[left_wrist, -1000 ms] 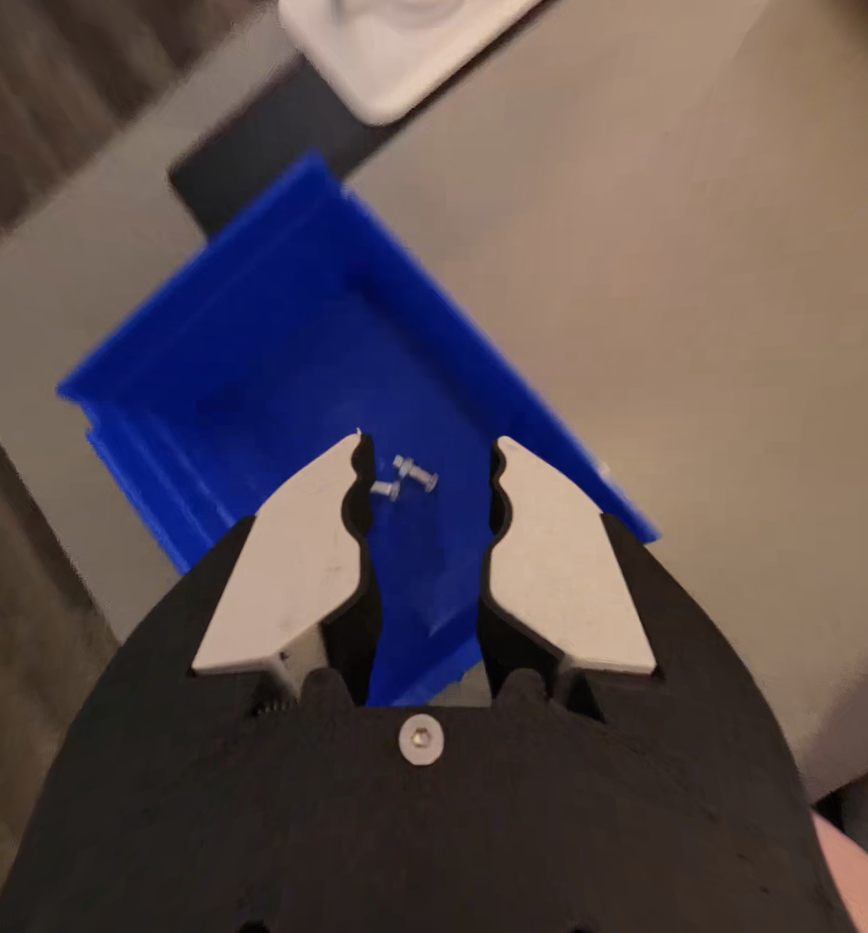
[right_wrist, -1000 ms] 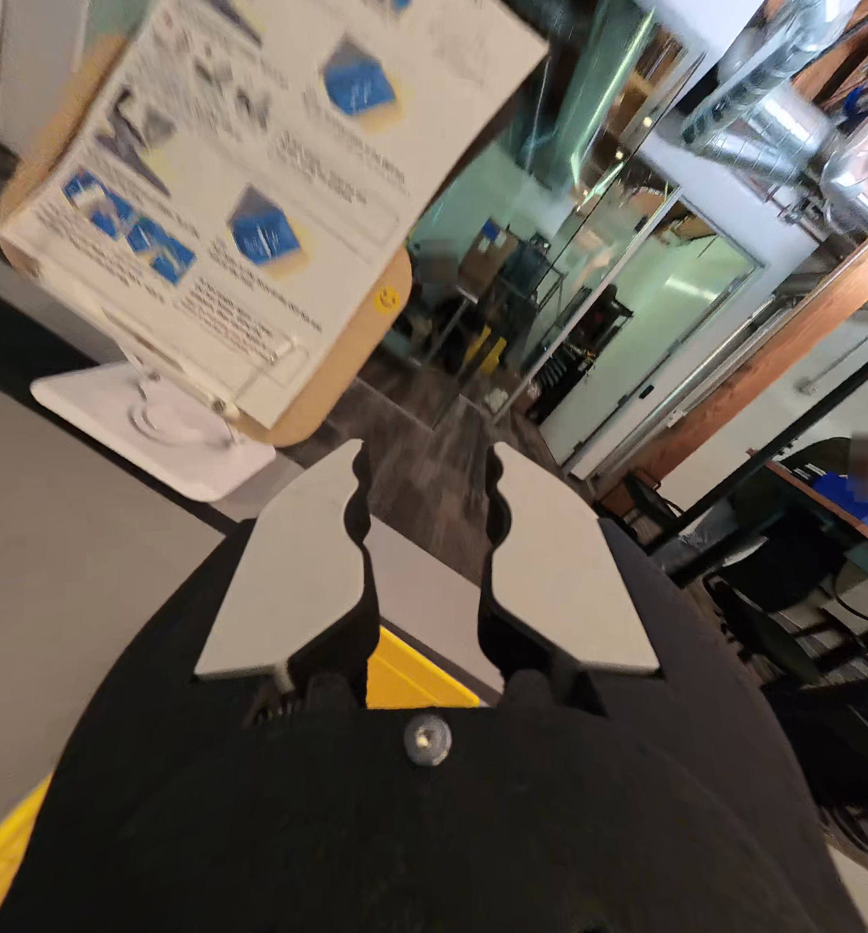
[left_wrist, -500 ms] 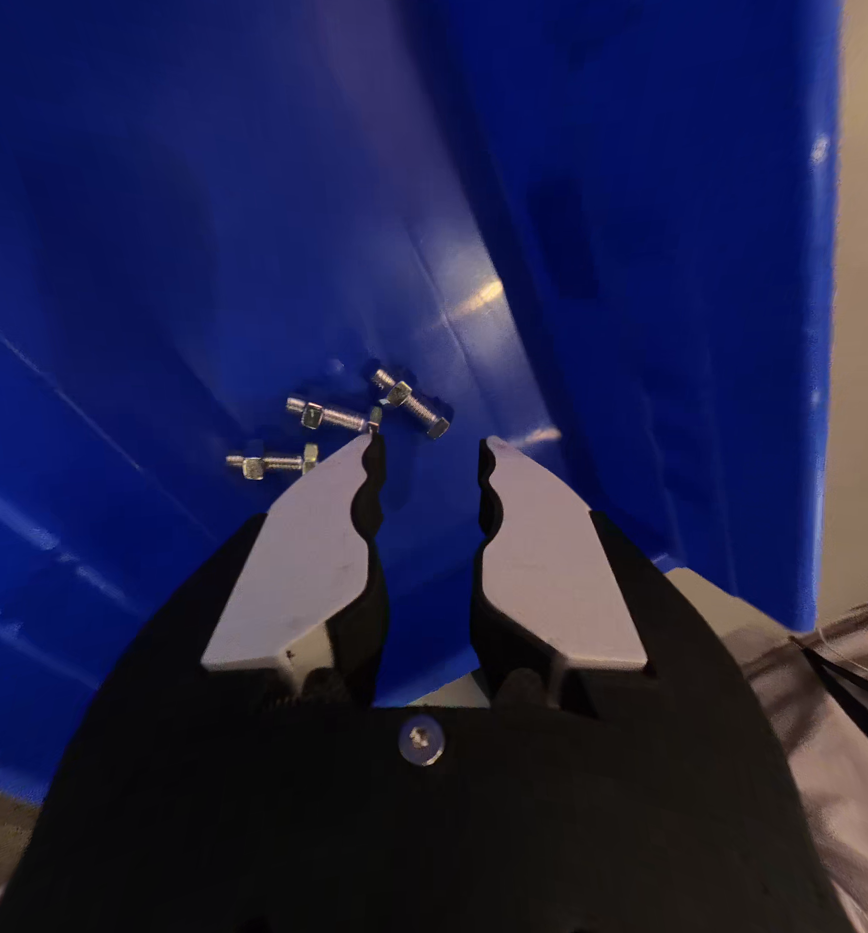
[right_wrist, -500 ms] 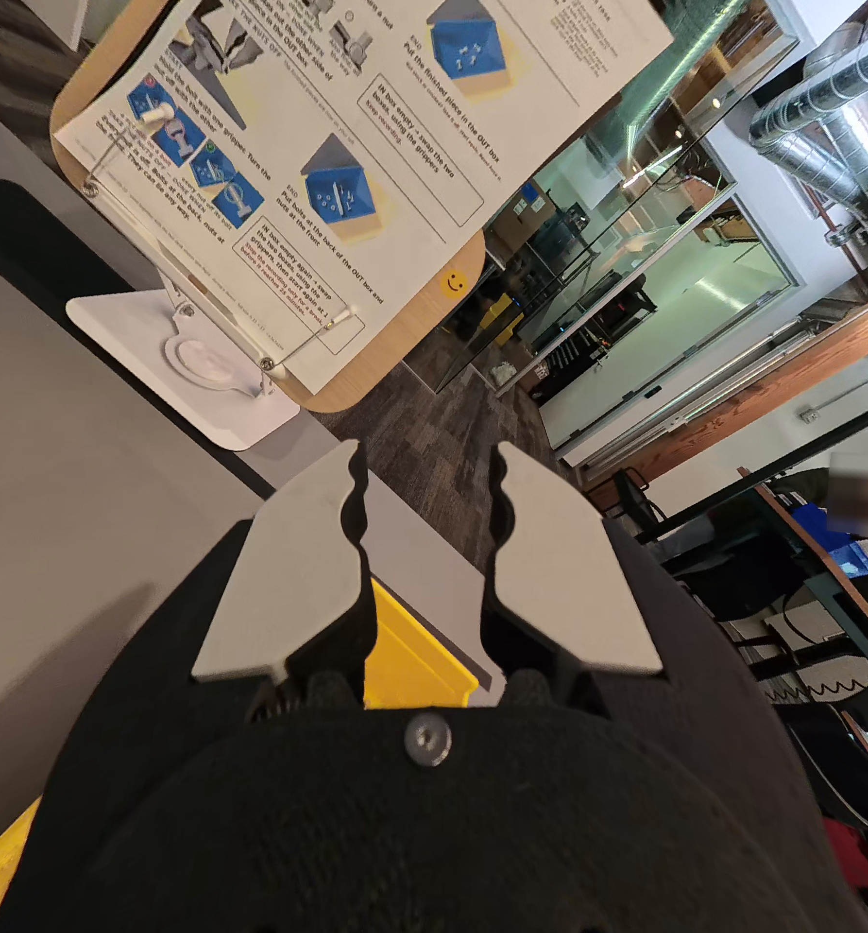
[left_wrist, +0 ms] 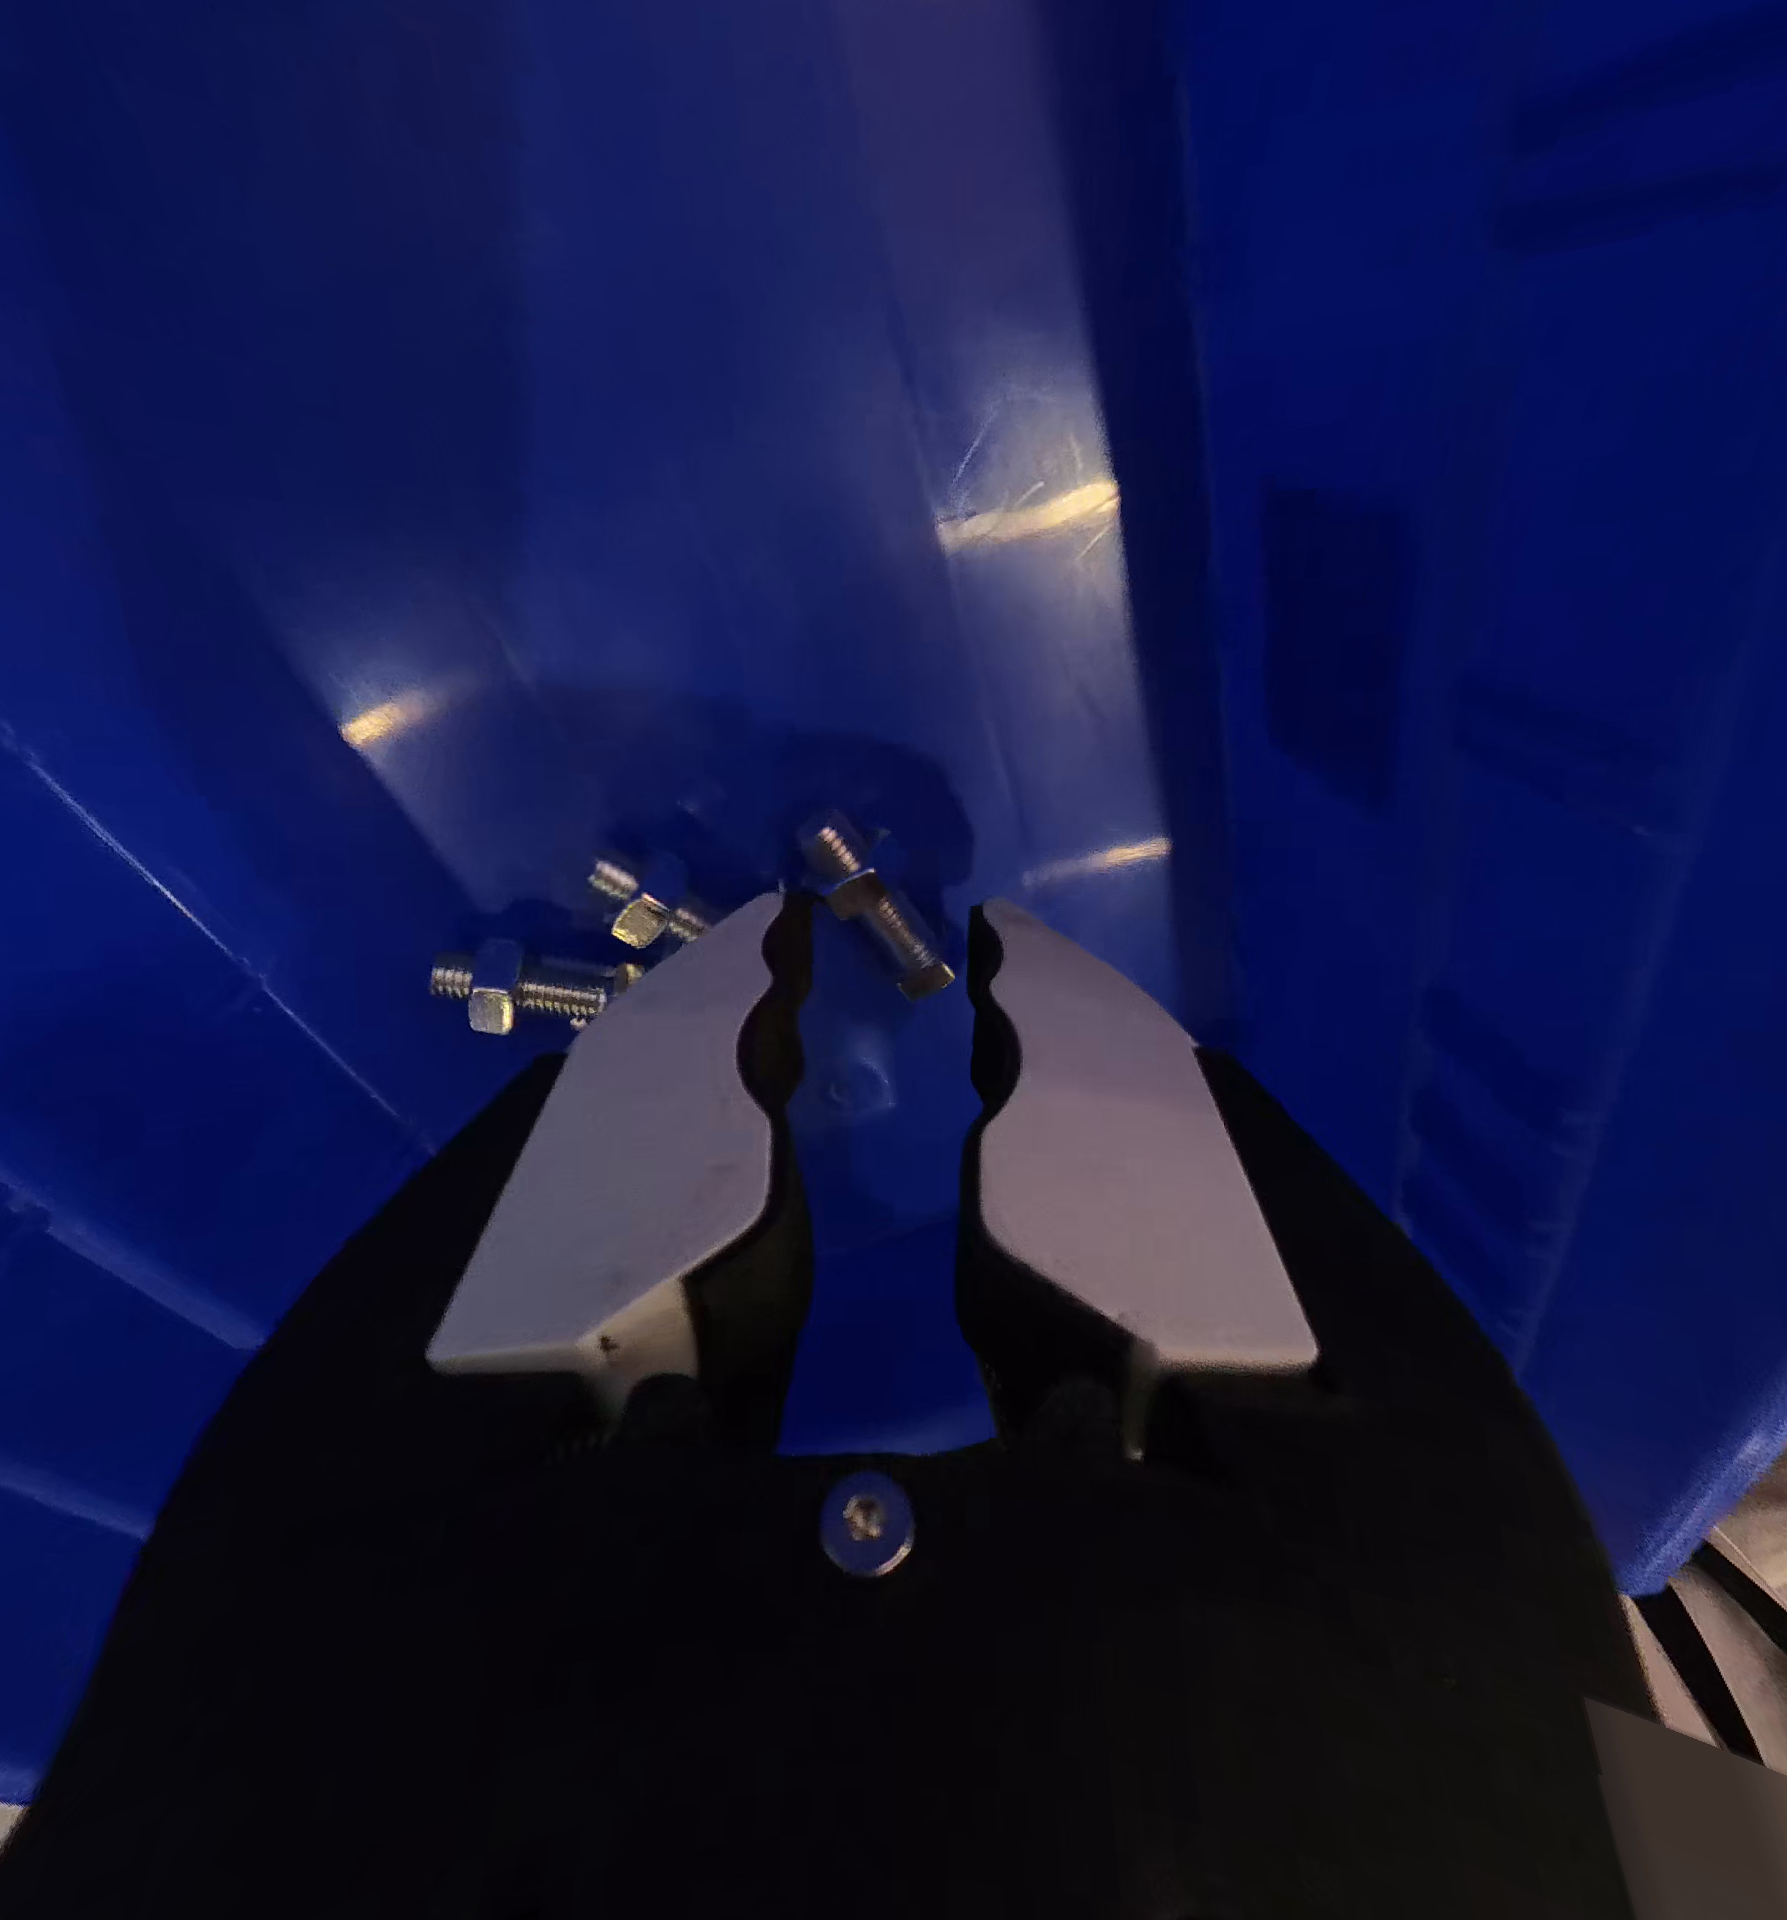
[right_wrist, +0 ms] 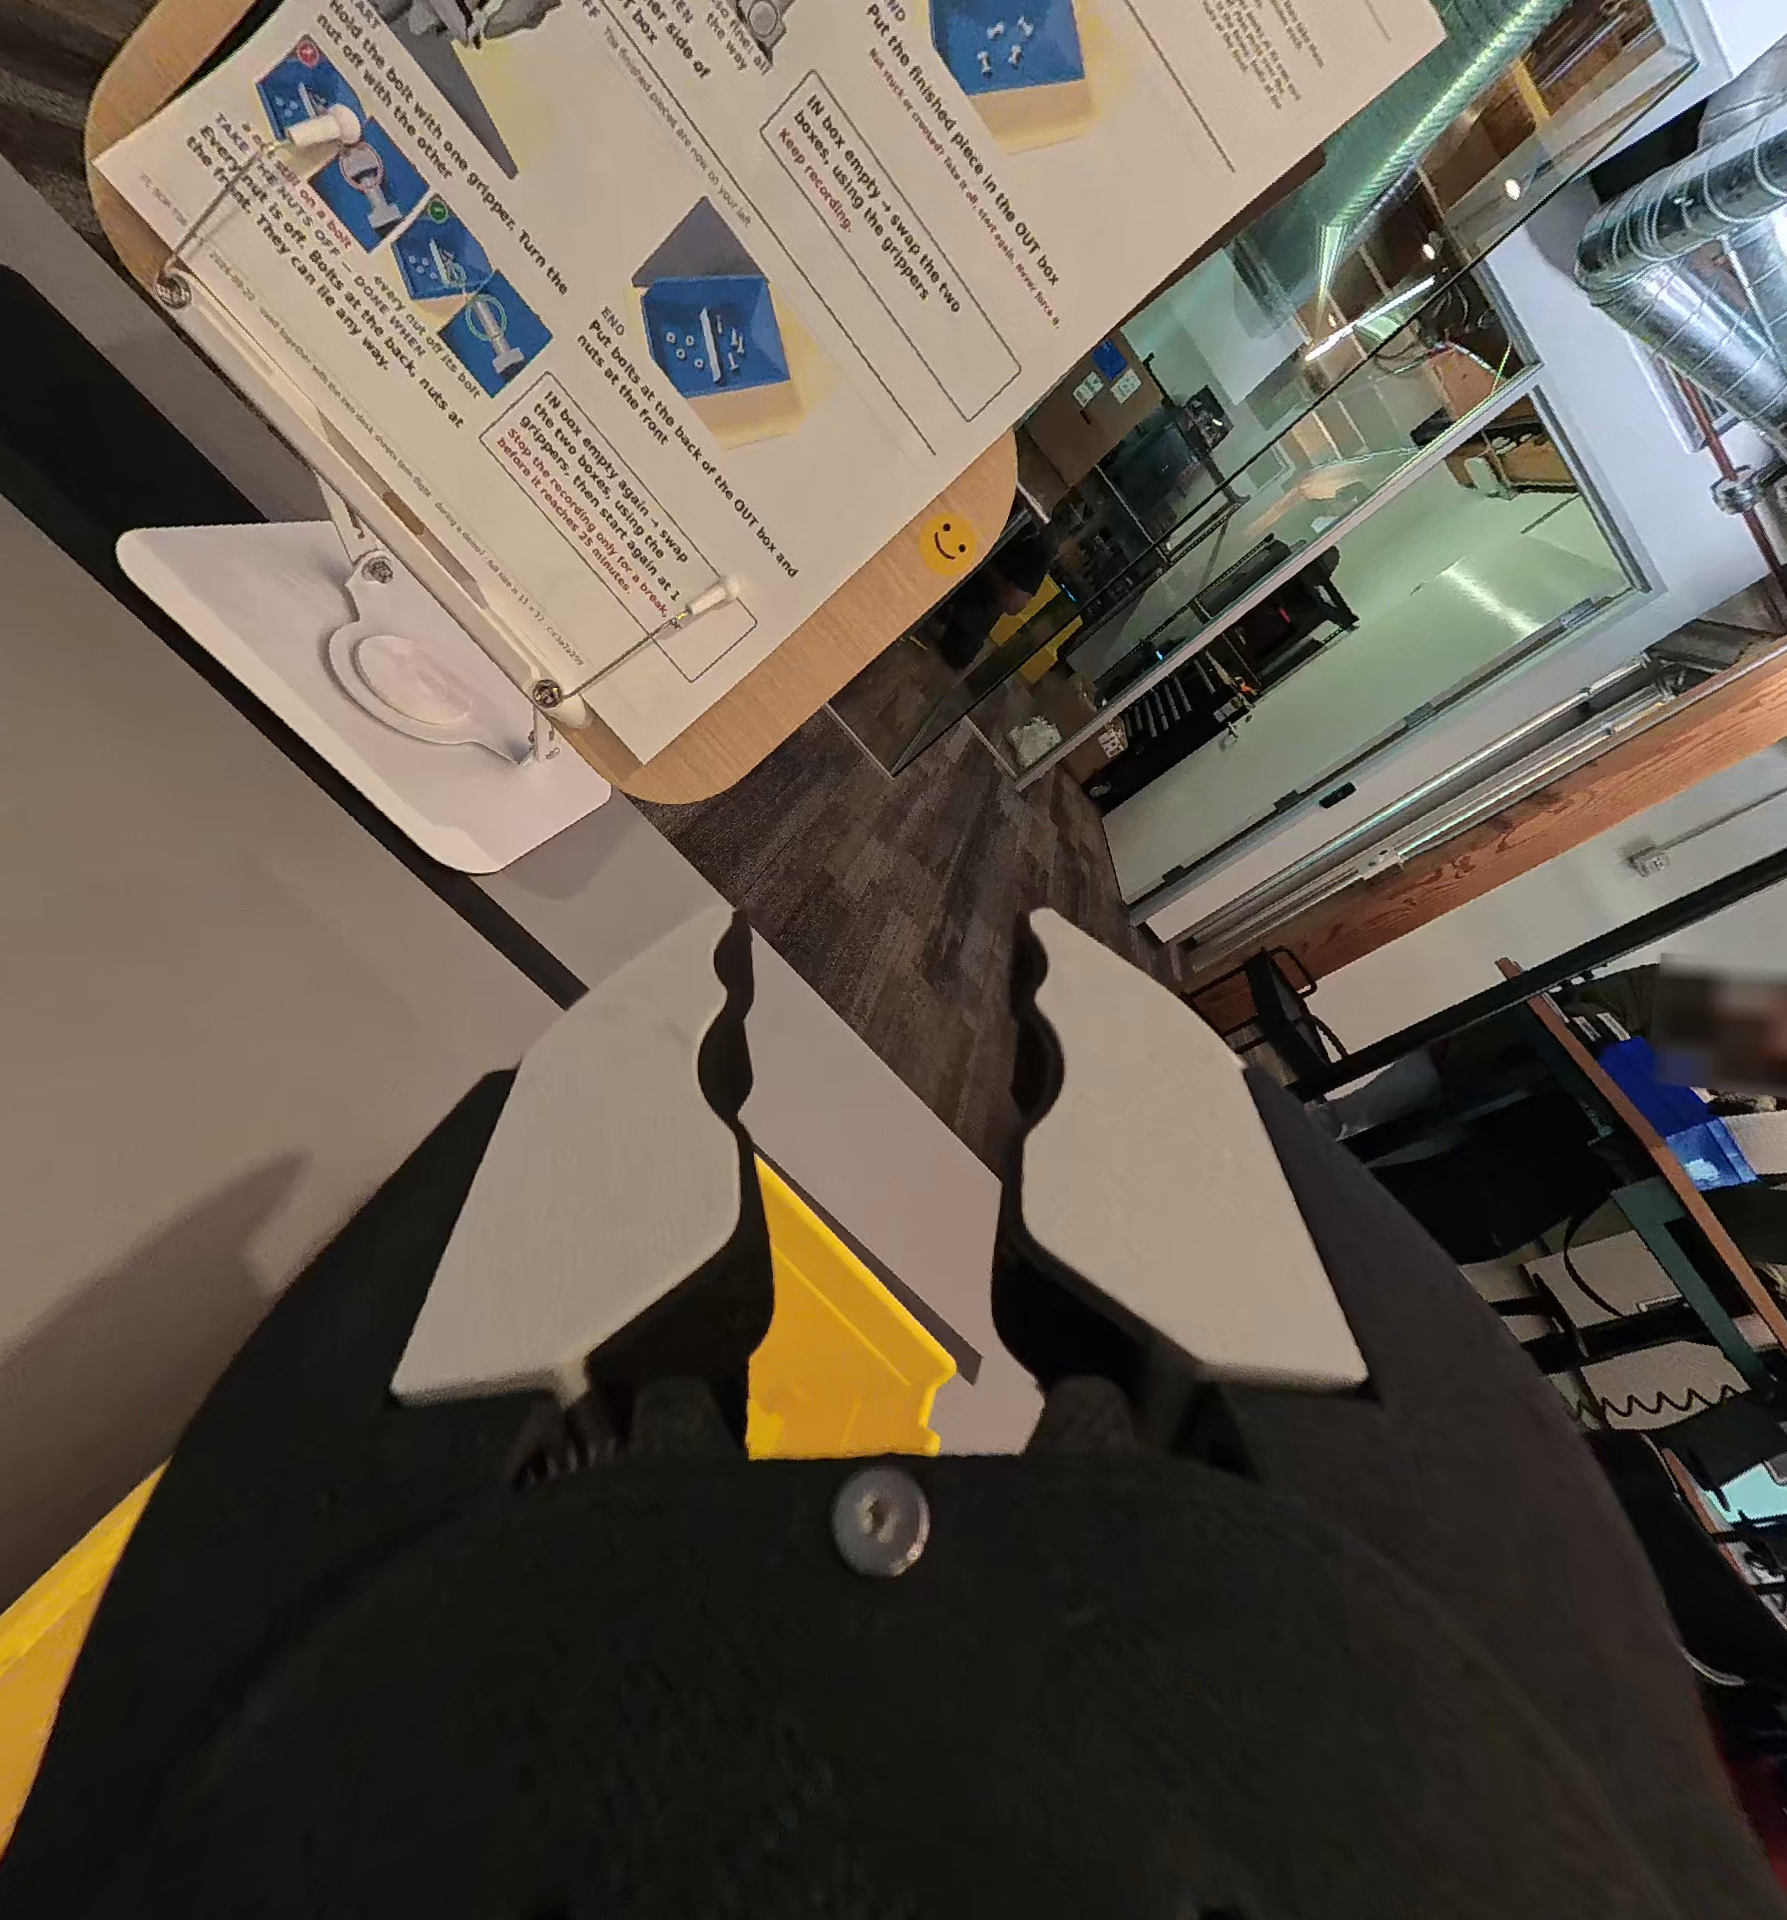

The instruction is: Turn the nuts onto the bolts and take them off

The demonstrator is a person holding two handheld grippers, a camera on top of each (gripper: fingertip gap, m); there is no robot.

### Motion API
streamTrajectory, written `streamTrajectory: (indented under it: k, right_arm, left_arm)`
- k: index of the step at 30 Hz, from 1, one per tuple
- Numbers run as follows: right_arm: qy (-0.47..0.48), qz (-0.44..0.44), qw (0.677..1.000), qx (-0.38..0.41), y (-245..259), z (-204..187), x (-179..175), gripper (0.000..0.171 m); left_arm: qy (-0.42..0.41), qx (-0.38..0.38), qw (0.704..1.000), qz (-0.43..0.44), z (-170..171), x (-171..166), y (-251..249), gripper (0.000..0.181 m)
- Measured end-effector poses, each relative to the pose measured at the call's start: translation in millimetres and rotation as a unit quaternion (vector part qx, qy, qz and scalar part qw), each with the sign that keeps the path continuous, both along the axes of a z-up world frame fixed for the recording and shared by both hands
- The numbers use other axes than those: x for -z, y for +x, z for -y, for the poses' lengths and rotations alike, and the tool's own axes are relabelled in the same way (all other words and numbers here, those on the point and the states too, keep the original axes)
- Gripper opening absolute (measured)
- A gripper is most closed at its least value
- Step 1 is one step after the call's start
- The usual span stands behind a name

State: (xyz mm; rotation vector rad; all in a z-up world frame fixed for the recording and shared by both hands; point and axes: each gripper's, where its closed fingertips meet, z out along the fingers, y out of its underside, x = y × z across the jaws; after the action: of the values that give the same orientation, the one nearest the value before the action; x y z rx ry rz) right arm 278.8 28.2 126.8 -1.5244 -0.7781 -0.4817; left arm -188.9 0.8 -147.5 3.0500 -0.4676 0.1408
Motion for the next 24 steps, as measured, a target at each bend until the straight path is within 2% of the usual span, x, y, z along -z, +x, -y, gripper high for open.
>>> streamTrajectory:
  k: [3,5,8,11,16,19,21,23,24]
  right_arm:
    - [-0.003,0.002,1.0,-0.002,-0.5,0.7,1.0,0.049]
    - [-0.006,0.007,1.0,-0.001,-0.2,0.7,2.6,0.049]
    - [-0.01,0.016,1.0,0.002,0.9,0.4,5.1,0.049]
    - [-0.011,0.023,1.0,0.003,0.6,0.7,5.9,0.049]
    - [0.014,0.028,0.999,-0.011,-11.5,5.1,-1.7,0.049]
    - [0.057,0.004,0.996,-0.069,-42.5,17.4,-17.0,0.049]
    - [0.067,-0.061,0.982,-0.167,-82.1,35.4,-26.6,0.048]
    - [0.029,-0.151,0.939,-0.309,-131.4,64.0,-28.8,0.044]
    - [-0.016,-0.195,0.902,-0.385,-156.2,81.7,-25.3,0.04]
  left_arm:
    - [-0.019,-0.002,1.0,-0.006,2.6,6.9,-1.6,0.028]
    - [-0.023,0.004,1.0,-0.008,1.9,8.5,-2.0,0.018]
    - [-0.029,0.026,0.999,0.0,4.7,5.8,-1.2,0.018]
    - [0.02,0.027,0.999,0.003,-3.1,-13.1,-6.4,0.017]
    - [0.161,0.015,0.985,0.062,-20.5,-73.4,-6.0,0.017]
    - [0.271,0.055,0.95,0.145,-24.2,-127.4,18.1,0.016]
    - [0.345,0.111,0.905,0.223,-17.9,-171.7,53.7,0.016]
    - [0.388,0.18,0.849,0.311,2.1,-210.4,99.3,0.016]
    - [0.387,0.217,0.82,0.361,17.6,-224.4,123.2,0.016]
